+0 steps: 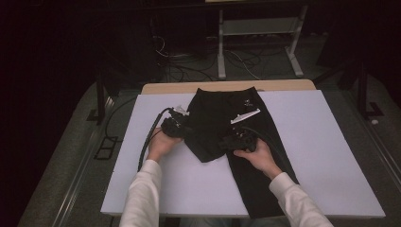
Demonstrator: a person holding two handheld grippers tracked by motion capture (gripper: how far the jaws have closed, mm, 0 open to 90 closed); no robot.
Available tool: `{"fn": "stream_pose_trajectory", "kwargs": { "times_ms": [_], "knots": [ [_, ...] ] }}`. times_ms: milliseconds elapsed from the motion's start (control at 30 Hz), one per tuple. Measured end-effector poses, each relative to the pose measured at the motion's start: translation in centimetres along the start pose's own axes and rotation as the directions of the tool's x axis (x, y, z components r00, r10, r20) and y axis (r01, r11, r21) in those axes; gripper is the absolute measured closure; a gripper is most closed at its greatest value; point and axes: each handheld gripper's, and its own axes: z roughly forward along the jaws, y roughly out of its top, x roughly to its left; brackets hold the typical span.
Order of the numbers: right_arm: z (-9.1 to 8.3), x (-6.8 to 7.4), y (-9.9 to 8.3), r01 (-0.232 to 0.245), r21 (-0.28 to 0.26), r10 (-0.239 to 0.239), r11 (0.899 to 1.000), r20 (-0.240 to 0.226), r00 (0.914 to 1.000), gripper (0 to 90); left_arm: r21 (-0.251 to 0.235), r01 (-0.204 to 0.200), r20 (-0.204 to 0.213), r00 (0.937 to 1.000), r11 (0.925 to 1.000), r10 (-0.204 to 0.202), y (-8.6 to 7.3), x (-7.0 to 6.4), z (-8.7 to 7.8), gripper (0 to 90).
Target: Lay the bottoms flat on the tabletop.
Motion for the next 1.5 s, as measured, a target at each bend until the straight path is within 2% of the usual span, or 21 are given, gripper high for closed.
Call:
{"fn": "stream_pose_trajectory", "kwargs": {
  "times_ms": [100, 267, 333, 433, 533, 633, 733, 800, 900, 1000, 1100, 1267, 1400, 1500],
  "knots": [
    [0.0, 0.2, -0.3, 0.035, 0.02, -0.035, 0.999, 0.0, 0.9994, 54.5, 0.003, 0.002, -0.002, 1.0, 1.0, -0.002, 0.0, 0.0, -0.1, 80.7],
    [-0.1, 0.1, -0.8, 0.059, 0.017, -0.058, 0.998, -0.045, 0.9973, 53.5, 0.004, 0.01, -0.003, 0.9999, 0.9999, -0.01, -0.1, 0.1, -0.1, 80.6],
    [0.0, 0.4, -1.0, 0.088, 0.019, -0.087, 0.996, -0.047, 0.9951, 53.8, 0.004, 0.013, -0.001, 0.9999, 0.9999, -0.013, -0.1, 0.1, 0.0, 80.5],
    [0.1, 1.2, -1.5, 0.152, 0.003, -0.152, 0.988, -0.003, 0.9884, 54.1, 0.014, 0.01, 0.001, 0.9999, 0.9998, -0.01, -0.2, 0.1, 0.2, 80.2],
    [0.1, 1.9, -2.1, 0.191, -0.015, -0.19, 0.981, 0.048, 0.9805, 55.4, 0.02, 0.009, -0.002, 1.0, 0.9998, -0.009, -0.2, 0.0, 0.3, 79.9],
    [0.2, 2.5, -2.3, 0.206, -0.012, -0.204, 0.978, 0.096, 0.9742, 60.2, 0.008, 0.015, -0.003, 0.9999, 0.9999, -0.015, -0.3, 0.0, 0.3, 79.6],
    [0.3, 2.9, -2.3, 0.214, -0.003, -0.212, 0.977, 0.131, 0.9685, 70.6, 0.007, 0.02, -0.003, 0.9998, 0.9998, -0.02, -0.5, 0.0, 0.3, 79.3],
    [0.2, 2.7, -2.3, 0.204, -0.005, -0.201, 0.979, 0.137, 0.97, 79.3, 0.005, 0.023, -0.005, 0.9997, 0.9997, -0.023, -0.6, 0.1, 0.3, 79.3],
    [-0.1, 2.1, -2.1, 0.155, -0.017, -0.153, 0.988, 0.097, 0.9835, 84.6, 0.007, 0.025, -0.007, 0.9997, 0.9997, -0.025, -0.7, 0.2, 0.0, 79.3],
    [-0.6, 1.7, -1.8, 0.1, -0.052, -0.098, 0.994, 0.034, 0.9946, 85.3, -0.003, 0.027, -0.011, 0.9996, 0.9996, -0.027, -0.8, 0.3, -0.3, 79.2],
    [-1.3, 1.6, -1.4, 0.048, -0.083, -0.05, 0.995, -0.027, 0.9984, 85.4, -0.009, 0.026, -0.013, 0.9996, 0.9996, -0.026, -0.9, 0.3, -0.7, 79.0],
    [-2.3, 2.1, -0.2, 0.008, -0.15, -0.024, 0.989, -0.104, 0.9943, 85.3, -0.023, 0.031, -0.012, 0.9995, 0.9993, -0.031, -1.0, 0.2, -1.0, 78.4],
    [-2.9, 2.7, 0.5, -0.05, -0.138, 0.026, 0.989, -0.174, 0.9844, 85.7, -0.036, 0.022, 0.007, 0.9997, 0.9991, -0.022, -1.0, -0.1, -1.5, 75.3],
    [-3.6, 3.0, 0.6, -0.099, -0.122, 0.072, 0.988, -0.215, 0.9741, 86.1, -0.077, 0.032, 0.038, 0.9989, 0.9966, -0.029, -1.2, -0.5, -2.3, 66.8]
  ]
}}
